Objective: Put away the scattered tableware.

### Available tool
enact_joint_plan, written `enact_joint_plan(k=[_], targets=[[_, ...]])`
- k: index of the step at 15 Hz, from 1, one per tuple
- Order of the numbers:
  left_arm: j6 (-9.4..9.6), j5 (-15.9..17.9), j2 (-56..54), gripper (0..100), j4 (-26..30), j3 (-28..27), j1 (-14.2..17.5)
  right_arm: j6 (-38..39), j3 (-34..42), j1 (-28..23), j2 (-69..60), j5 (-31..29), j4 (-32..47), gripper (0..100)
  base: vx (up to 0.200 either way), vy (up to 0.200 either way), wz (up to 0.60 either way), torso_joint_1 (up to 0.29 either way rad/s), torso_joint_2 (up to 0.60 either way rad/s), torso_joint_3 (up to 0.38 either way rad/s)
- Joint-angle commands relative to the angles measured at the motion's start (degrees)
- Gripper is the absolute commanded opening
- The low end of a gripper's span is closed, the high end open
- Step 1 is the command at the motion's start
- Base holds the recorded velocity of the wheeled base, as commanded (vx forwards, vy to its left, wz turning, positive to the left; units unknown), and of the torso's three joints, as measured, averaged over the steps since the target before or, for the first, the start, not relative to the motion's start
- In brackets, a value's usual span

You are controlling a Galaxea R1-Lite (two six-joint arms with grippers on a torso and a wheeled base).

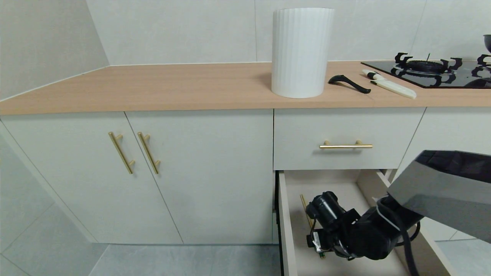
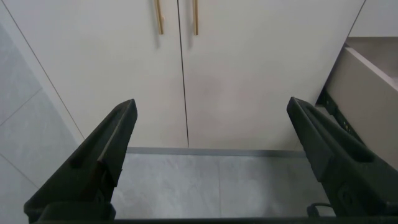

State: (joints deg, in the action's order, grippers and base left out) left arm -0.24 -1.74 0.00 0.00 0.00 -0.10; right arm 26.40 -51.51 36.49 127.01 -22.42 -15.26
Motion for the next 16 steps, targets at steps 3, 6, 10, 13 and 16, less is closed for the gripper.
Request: enact_joint_plan(k=[3,6,10,13,16], targets=[[-0.02,0.0,0.0,100,0.0,0.0,0.0,-3.8,2.7,-2.7,-14.4,-1.4,-0.1,100,0.0,0.0,0.0,0.0,0.0,0.0],[-0.02,0.0,0.0,100,0.0,0.0,0.0,-5.6,2.5,-7.4,-19.5,-1.1,-0.2,100,0.0,0.0,0.0,0.0,0.0,0.0],[-0.02,0.0,0.0,100,0.0,0.0,0.0,-9.4,2.6,-11.7,-24.9,-0.7,-0.2,100,0.0,0.0,0.0,0.0,0.0,0.0],[-0.02,0.0,0.0,100,0.0,0.0,0.0,-10.4,2.6,-13.2,-26.5,-0.6,-0.2,100,0.0,0.0,0.0,0.0,0.0,0.0],[-0.02,0.0,0.0,100,0.0,0.0,0.0,-10.5,2.6,-13.3,-27.1,-0.7,-0.2,100,0.0,0.0,0.0,0.012,-0.06,-0.048]])
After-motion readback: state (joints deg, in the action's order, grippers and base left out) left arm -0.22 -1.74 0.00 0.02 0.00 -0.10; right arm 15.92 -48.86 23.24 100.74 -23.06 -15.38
